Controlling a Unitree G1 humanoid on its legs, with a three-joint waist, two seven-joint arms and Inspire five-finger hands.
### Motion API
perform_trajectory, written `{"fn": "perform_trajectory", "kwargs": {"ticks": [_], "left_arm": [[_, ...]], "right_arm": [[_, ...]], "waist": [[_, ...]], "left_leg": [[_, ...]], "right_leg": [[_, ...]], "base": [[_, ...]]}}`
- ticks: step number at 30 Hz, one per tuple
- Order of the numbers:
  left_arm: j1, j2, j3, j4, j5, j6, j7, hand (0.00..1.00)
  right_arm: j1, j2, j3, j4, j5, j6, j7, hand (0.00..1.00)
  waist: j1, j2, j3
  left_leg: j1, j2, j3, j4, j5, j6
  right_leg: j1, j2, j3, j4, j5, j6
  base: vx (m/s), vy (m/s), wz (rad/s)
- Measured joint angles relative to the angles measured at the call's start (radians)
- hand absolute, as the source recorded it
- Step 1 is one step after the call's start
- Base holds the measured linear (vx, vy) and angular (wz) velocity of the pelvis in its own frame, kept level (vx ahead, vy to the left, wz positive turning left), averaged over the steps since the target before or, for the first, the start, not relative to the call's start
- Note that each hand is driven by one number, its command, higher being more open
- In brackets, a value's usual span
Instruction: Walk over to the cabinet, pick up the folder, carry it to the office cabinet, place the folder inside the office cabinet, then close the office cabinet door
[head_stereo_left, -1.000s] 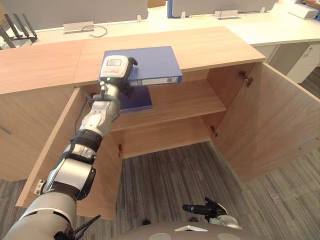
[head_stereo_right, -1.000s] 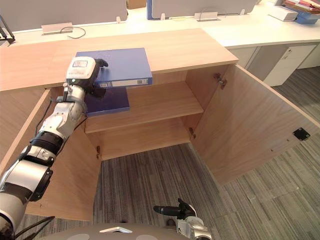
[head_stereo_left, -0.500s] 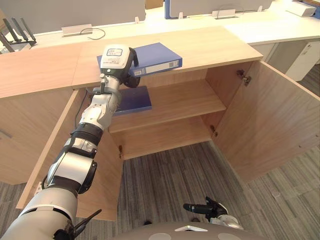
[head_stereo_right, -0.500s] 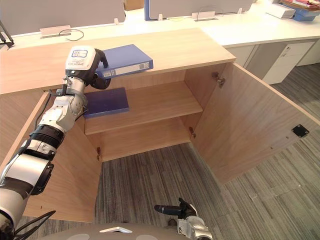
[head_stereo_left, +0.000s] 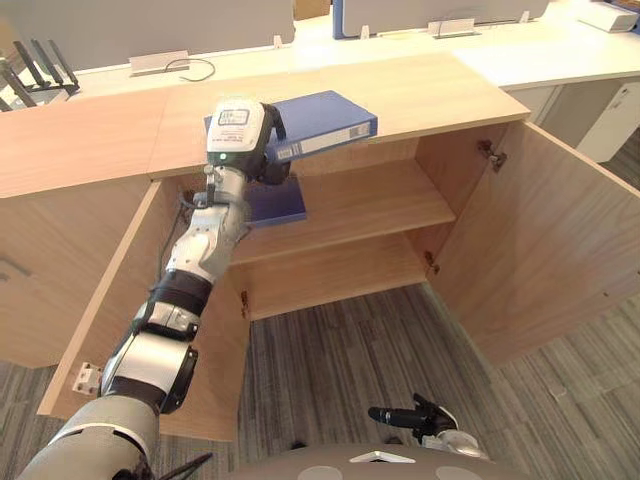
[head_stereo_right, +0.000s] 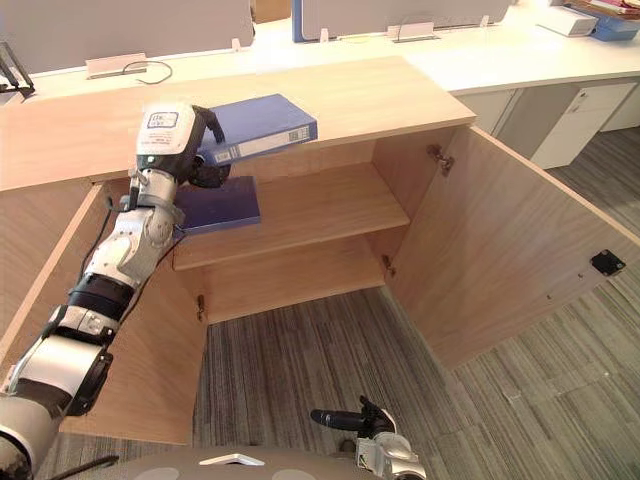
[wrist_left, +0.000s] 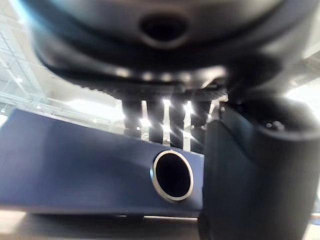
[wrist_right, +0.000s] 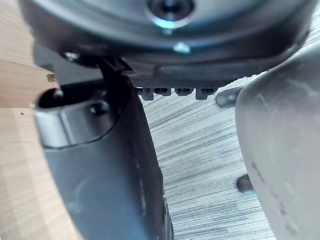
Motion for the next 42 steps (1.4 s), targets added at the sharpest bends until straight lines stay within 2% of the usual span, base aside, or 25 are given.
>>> {"fn": "perform_trajectory", "kwargs": {"ticks": [7, 9, 18, 29, 36, 42], "left_arm": [[0.113, -0.007, 0.009, -0.176, -0.001, -0.008, 0.017, 0.00], [0.132, -0.010, 0.010, -0.209, -0.001, -0.020, 0.021, 0.00], [0.132, -0.038, 0.025, -0.379, -0.019, -0.023, 0.034, 0.00], [0.131, -0.062, 0.119, -0.511, -0.053, 0.002, 0.134, 0.00], [0.126, -0.148, 0.213, -0.572, -0.225, 0.020, 0.190, 0.00], [0.112, -0.210, 0.282, -0.587, -0.297, 0.042, 0.231, 0.00]], "right_arm": [[0.004, 0.000, 0.001, -0.001, 0.000, 0.000, -0.004, 1.00], [0.007, -0.001, 0.004, 0.003, 0.000, 0.000, -0.007, 1.00], [0.006, 0.005, 0.009, 0.036, -0.001, 0.000, -0.022, 1.00], [0.008, 0.008, 0.009, 0.058, -0.001, 0.000, -0.029, 1.00], [0.015, 0.017, 0.009, 0.059, -0.001, 0.001, -0.043, 1.00], [0.036, 0.019, 0.021, 0.048, -0.001, 0.002, -0.043, 1.00]], "waist": [[0.023, 0.001, -0.001], [0.032, 0.000, -0.002], [0.052, -0.021, -0.017], [0.057, -0.031, -0.047], [0.058, -0.040, -0.078], [0.066, -0.041, -0.103]], "left_leg": [[0.004, 0.000, 0.001, 0.000, -0.006, -0.003], [0.003, 0.001, 0.001, 0.000, 0.001, 0.007], [0.000, -0.001, 0.007, 0.000, 0.003, 0.010], [0.000, -0.001, 0.009, 0.000, 0.003, 0.011], [0.000, -0.001, 0.010, 0.000, 0.003, 0.011], [0.001, 0.000, 0.011, 0.000, 0.003, 0.011]], "right_leg": [[0.003, 0.001, -0.002, 0.000, 0.000, 0.000], [0.002, 0.000, 0.000, 0.000, 0.000, 0.000], [-0.005, -0.001, 0.009, 0.000, 0.000, 0.000], [-0.006, -0.002, 0.011, 0.001, 0.000, -0.001], [-0.005, -0.002, 0.010, 0.001, -0.002, -0.002], [-0.004, -0.001, 0.010, 0.001, -0.002, -0.003]], "base": [[-0.03, -0.015, 0.00], [0.00, 0.000, 0.00], [0.00, 0.000, 0.00], [0.00, 0.000, 0.00], [0.00, 0.000, 0.00], [0.00, 0.000, 0.00]]}}
